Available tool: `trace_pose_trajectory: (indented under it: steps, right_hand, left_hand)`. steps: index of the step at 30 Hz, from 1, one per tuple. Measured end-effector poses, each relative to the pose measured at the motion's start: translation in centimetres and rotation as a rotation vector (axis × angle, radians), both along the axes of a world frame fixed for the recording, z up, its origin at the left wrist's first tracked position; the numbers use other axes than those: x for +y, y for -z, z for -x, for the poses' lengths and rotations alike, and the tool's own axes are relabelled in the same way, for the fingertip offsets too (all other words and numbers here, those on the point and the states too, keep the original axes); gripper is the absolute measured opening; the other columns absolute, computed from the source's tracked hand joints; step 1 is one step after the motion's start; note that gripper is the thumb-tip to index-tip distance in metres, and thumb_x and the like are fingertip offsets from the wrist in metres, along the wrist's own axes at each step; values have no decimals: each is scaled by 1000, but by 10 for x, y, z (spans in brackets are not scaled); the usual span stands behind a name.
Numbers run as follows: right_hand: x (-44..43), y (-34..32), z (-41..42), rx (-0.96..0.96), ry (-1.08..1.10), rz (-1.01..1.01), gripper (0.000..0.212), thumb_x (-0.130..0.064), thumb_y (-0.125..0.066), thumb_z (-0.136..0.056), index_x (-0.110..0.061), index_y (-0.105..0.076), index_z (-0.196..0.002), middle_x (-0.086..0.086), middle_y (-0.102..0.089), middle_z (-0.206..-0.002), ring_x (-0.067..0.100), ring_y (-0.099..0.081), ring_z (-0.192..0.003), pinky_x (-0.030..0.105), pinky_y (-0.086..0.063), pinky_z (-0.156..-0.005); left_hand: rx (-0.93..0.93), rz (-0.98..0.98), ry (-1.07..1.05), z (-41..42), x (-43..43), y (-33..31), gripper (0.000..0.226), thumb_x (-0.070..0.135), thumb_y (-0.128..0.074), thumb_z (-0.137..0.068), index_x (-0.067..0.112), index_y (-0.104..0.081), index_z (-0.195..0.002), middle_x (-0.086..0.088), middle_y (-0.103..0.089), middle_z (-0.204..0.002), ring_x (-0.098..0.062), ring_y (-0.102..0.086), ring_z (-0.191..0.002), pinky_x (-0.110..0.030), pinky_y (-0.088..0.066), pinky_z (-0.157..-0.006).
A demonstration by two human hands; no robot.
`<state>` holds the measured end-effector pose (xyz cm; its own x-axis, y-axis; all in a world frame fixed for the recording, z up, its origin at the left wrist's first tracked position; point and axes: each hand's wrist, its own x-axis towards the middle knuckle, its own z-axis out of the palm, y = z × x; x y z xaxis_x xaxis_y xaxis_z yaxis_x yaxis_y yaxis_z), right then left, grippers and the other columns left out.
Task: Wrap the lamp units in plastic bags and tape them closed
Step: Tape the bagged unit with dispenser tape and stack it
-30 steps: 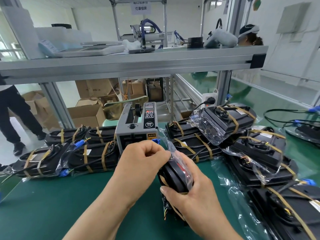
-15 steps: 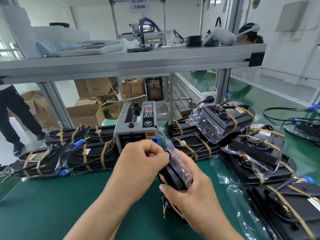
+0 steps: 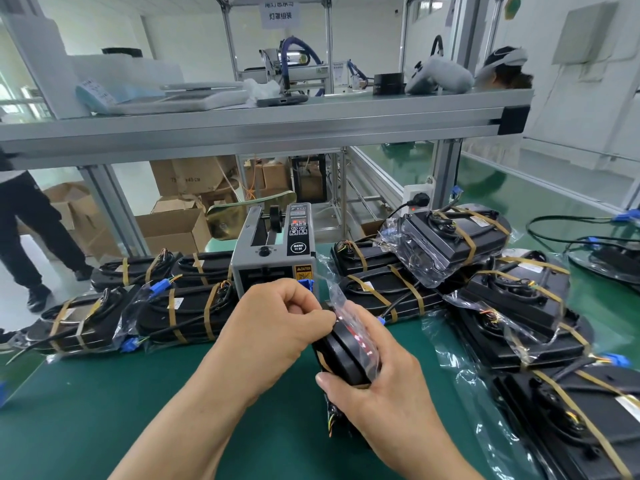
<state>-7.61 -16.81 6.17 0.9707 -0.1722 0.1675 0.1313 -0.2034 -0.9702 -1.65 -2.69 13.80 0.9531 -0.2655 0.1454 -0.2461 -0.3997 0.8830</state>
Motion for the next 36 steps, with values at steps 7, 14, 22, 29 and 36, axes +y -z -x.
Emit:
trace_pose_trajectory:
  steps: [7, 14, 22, 29, 36]
  right_hand:
    - [-1, 1, 0, -21, -11, 21, 79, -27, -79, -59, -49, -54, -130, -24, -72, -103, -5, -69, -92, 9, -50, -76]
    - [-3, 3, -3, -59, -4, 84, 75, -29, -76, -58, -67, -52, -118, -26, -70, -106, -3, -68, -95, 8, -49, -74]
    - [-3, 2, -3, -85, 7, 82, 74, -32, -75, -56, -73, -50, -113, -28, -70, -102, -4, -67, -91, 7, -48, -72]
    - [-2, 5, -2, -114, 1, 76, 77, -30, -79, -58, -53, -56, -128, -23, -71, -107, -4, -68, -96, 8, -49, -76]
    - [6, 9, -15, -263, -3, -71, 81, -8, -81, -73, -32, -48, -143, -19, -68, -127, 6, -65, -119, 21, -52, -97]
  left_hand:
    - [148, 196, -45, 3, -9, 8, 9, 29, -70, -62, 29, -63, -66, 12, -51, -61, -4, -43, -56, -27, -37, -62]
    - [78, 325, -142, 7, -22, 24, 24, 13, -73, -78, 22, -59, -62, 5, -45, -60, -4, -39, -51, -10, -35, -47]
    - [177, 450, -188, 1, -29, 30, 29, 17, -71, -83, 25, -60, -58, 6, -54, -60, -2, -46, -51, -16, -39, -50]
    - [226, 519, -180, 8, -27, 38, 31, 30, -81, -71, 17, -62, -93, -6, -63, -78, -11, -59, -66, -25, -48, -60]
    - [60, 505, -91, 12, -24, 32, 54, 37, -82, -51, 27, -60, -99, 9, -60, -70, -1, -57, -63, -15, -50, -60]
